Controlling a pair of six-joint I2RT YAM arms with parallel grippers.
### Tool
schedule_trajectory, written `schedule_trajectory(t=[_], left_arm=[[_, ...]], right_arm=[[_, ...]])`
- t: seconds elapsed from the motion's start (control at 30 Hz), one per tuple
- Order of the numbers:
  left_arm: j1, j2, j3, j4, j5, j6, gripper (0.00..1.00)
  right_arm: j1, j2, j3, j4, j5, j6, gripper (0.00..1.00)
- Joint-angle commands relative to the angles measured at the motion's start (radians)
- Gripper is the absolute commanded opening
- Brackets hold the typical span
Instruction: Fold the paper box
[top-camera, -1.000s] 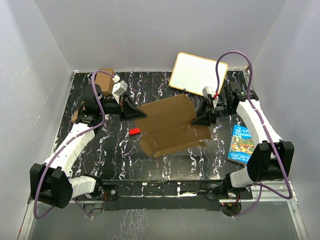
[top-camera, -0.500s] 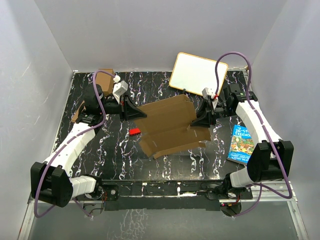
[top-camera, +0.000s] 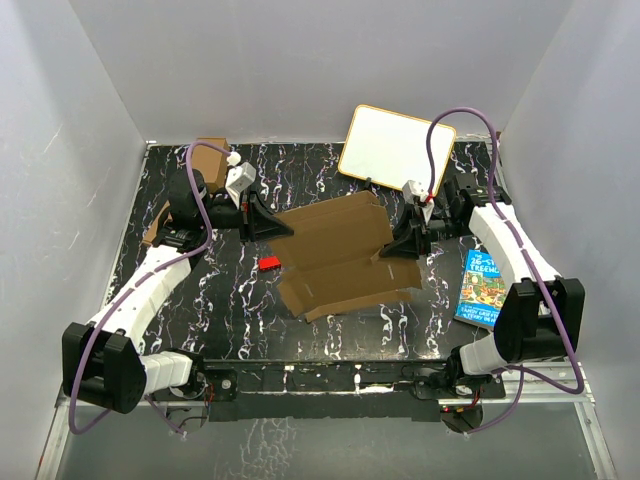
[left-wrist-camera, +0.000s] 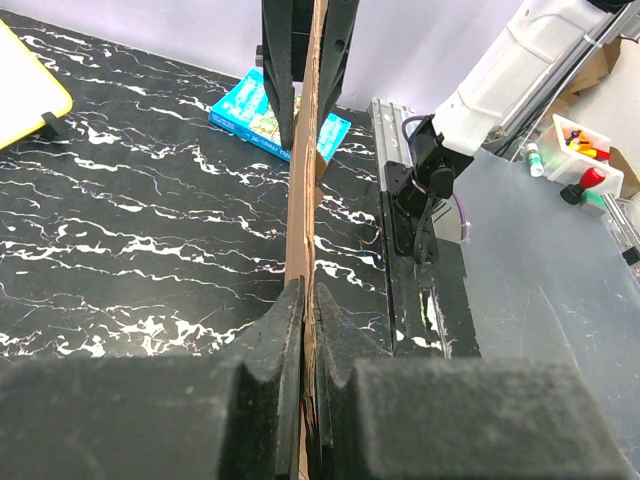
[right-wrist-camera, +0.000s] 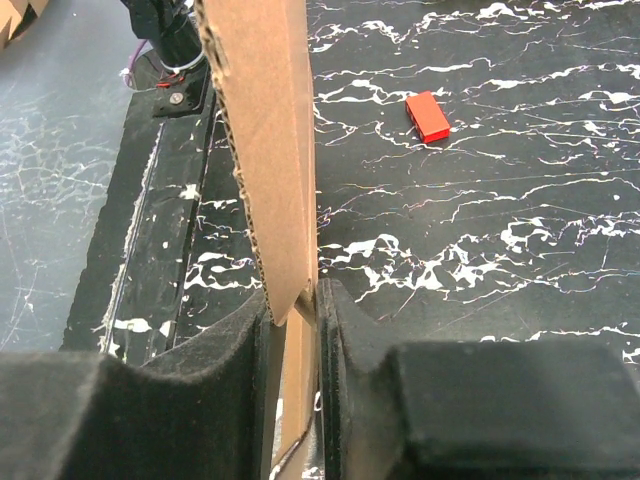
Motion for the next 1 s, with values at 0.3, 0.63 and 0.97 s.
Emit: schedule_trajectory(t=[0.3,0.63,0.97], left_arm=[[0.005,0.003,-0.005,0.027,0.023,0.011,0.00],[0.042,-0.078,-0.085,0.010,-0.066,0.019,0.00],[0.081,-0.135,-0.129,-0.072,-0.206,0.089,0.00]], right_arm=[[0.012,0.025,0.025,0.050,-0.044,-0.006,0.08],[-0.088,-0.042,0.040,0.099,0.057,0.106,0.73],[-0.301,-0.269,-0.279,0.820,0.177,0.827,0.75]])
